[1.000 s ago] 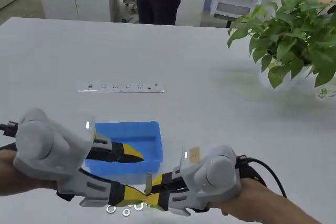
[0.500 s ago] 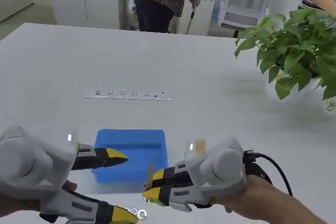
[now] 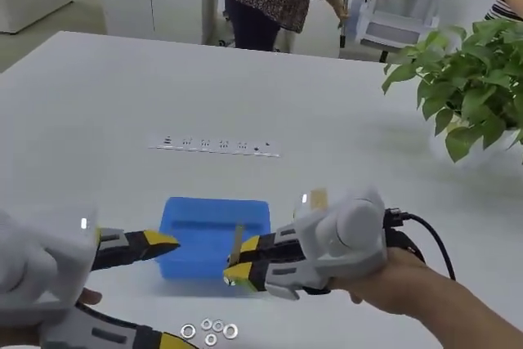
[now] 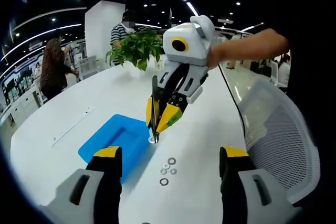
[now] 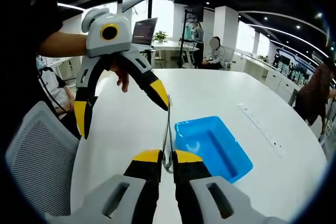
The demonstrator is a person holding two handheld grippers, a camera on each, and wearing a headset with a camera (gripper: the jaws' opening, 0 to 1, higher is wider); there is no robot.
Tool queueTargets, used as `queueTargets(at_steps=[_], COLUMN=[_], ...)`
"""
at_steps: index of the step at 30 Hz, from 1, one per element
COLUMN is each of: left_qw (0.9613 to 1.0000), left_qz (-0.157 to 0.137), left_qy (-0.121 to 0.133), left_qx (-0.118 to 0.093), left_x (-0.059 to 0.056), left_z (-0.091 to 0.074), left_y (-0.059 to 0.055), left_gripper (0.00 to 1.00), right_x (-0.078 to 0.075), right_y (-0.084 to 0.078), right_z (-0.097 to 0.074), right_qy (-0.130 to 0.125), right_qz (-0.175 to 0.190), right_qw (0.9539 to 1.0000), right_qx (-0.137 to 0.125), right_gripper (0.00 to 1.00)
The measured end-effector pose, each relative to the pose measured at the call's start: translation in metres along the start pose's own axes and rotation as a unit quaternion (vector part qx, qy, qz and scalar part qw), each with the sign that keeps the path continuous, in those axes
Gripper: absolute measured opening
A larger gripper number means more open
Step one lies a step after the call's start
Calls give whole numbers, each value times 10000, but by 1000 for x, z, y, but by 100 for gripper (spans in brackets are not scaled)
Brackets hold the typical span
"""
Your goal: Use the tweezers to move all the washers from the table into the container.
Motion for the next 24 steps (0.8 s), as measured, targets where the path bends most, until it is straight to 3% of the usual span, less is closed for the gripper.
queueTargets(at_steps=[12,24], left_qw=[9998,9990], left_qz=[-156,-328], left_qy=[119,277], left_qx=[-14,-100], left_x=[-8,-5], left_z=[-3,-9], left_y=[-6,-8], left_gripper=[92,99], right_x=[-30,-44], right_y=[4,-7], right_z=[5,18], right_qy=[11,43], right_qz=[-290,-473], right_qw=[9996,9989], right_qx=[-34,14], right_gripper=[10,10])
Point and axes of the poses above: the centre of the closed fingertips' face, and the gripper's own axes: z roughly forward along the fingers, x roughly to its left, y roughly out of its top, the point moved 5 cm from there along -z, roughly backward along the fingers, and after that the axes turned 9 degrees about -z, right-handed, at the moved point
